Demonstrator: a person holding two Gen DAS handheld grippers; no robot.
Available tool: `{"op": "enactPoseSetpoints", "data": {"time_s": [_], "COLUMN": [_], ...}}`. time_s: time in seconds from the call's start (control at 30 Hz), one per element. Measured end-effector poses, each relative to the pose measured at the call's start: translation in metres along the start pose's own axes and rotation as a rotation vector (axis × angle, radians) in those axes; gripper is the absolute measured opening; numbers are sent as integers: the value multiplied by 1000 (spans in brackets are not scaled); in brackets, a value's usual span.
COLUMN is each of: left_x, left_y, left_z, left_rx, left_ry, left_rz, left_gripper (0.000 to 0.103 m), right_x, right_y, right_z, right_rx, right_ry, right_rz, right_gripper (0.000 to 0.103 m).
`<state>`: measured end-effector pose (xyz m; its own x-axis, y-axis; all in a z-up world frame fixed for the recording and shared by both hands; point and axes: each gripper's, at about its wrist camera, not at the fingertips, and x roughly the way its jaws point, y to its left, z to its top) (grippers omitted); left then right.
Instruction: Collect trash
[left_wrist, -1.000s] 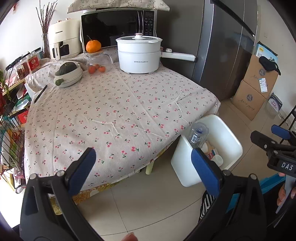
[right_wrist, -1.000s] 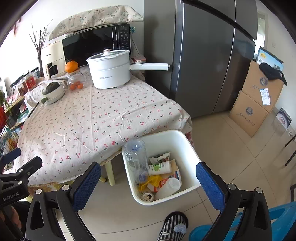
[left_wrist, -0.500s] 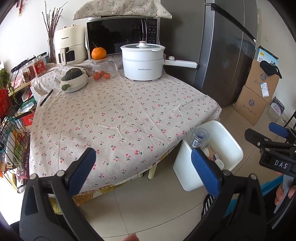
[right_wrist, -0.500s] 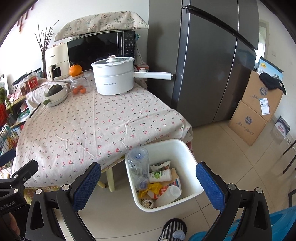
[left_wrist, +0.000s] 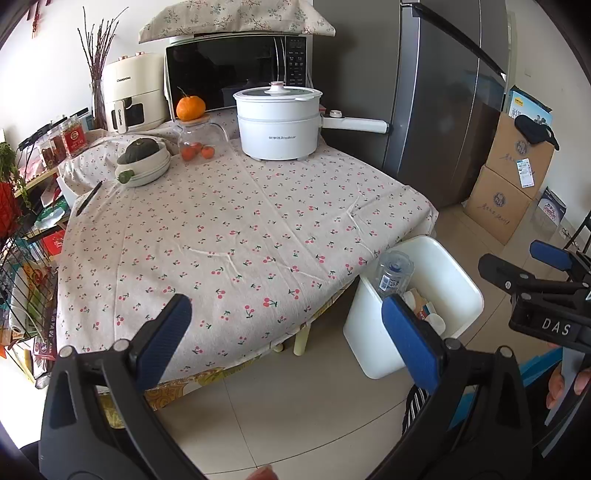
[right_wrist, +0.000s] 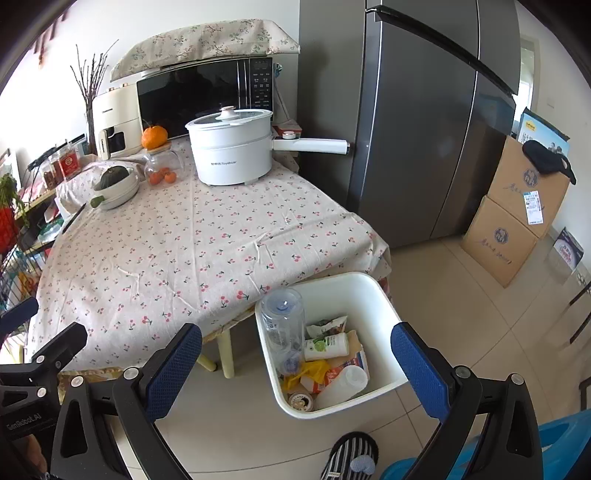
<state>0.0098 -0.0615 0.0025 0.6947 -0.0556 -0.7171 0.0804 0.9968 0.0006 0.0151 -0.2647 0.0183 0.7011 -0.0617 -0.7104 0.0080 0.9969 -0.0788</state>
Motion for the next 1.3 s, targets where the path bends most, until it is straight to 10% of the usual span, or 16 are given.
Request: {"op": "enactPoseSetpoints", "data": {"time_s": [1.3], "left_x": [-3], "left_y": [4], "left_z": [2], "left_rx": [-28], "left_ry": [-33], "left_rz": [4], "left_gripper": [102], "right_x": [1], "right_y": [-1], "right_z": [-1], "right_rx": [1], "right_ry": [7], "right_rz": [-3], "right_gripper": [103]}}
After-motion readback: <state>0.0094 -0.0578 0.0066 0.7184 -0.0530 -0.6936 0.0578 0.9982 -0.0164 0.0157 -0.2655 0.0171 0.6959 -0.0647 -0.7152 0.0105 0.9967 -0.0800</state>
